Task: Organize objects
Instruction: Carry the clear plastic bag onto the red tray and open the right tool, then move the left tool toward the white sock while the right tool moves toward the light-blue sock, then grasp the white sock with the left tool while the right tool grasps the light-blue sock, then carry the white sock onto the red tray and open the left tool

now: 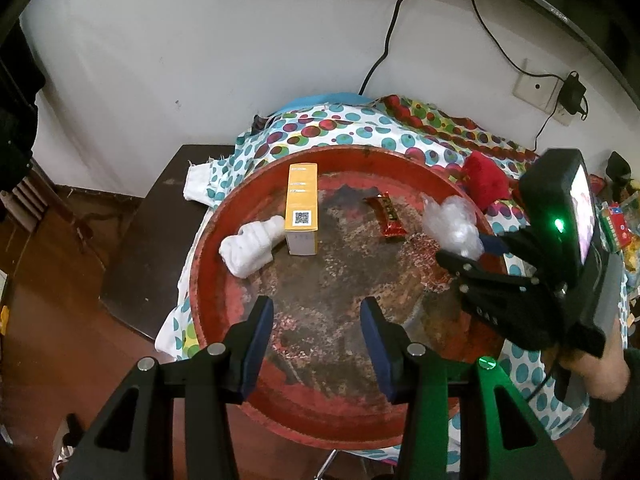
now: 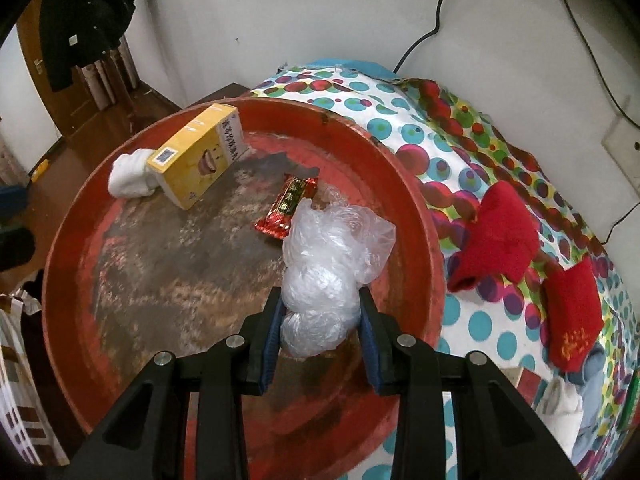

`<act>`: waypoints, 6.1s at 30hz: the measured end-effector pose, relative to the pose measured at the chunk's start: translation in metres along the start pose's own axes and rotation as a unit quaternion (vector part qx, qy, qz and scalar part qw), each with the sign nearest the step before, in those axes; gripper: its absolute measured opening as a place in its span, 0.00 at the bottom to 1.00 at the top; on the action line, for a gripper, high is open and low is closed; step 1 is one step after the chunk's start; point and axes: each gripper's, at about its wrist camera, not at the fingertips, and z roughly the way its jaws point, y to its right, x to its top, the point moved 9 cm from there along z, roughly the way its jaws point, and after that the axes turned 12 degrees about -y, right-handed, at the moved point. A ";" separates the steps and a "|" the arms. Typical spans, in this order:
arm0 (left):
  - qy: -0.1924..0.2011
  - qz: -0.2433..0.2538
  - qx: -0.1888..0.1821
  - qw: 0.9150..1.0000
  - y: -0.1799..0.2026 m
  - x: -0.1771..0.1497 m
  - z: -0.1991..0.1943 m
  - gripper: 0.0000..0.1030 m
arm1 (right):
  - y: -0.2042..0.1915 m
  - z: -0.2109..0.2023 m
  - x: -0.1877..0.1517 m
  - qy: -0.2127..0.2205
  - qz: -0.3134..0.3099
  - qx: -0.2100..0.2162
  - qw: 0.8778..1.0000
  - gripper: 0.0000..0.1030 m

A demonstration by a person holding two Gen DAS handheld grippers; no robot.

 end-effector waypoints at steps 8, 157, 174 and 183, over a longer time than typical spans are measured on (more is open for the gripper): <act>0.000 0.002 -0.003 1.000 0.000 -0.001 0.002 0.45 | 0.002 0.013 0.008 -0.012 0.000 -0.006 1.000 0.32; -0.028 0.131 -0.073 0.988 0.265 -0.009 0.025 0.32 | 0.248 -0.046 -0.255 0.084 0.210 -0.070 0.972 0.39; -0.012 0.068 -0.023 0.997 0.163 0.031 0.014 0.32 | 0.248 -0.048 -0.254 0.083 0.210 -0.071 0.972 0.40; -0.021 0.030 0.010 0.999 0.111 0.048 0.029 0.32 | 0.248 -0.047 -0.254 0.084 0.210 -0.069 0.972 0.40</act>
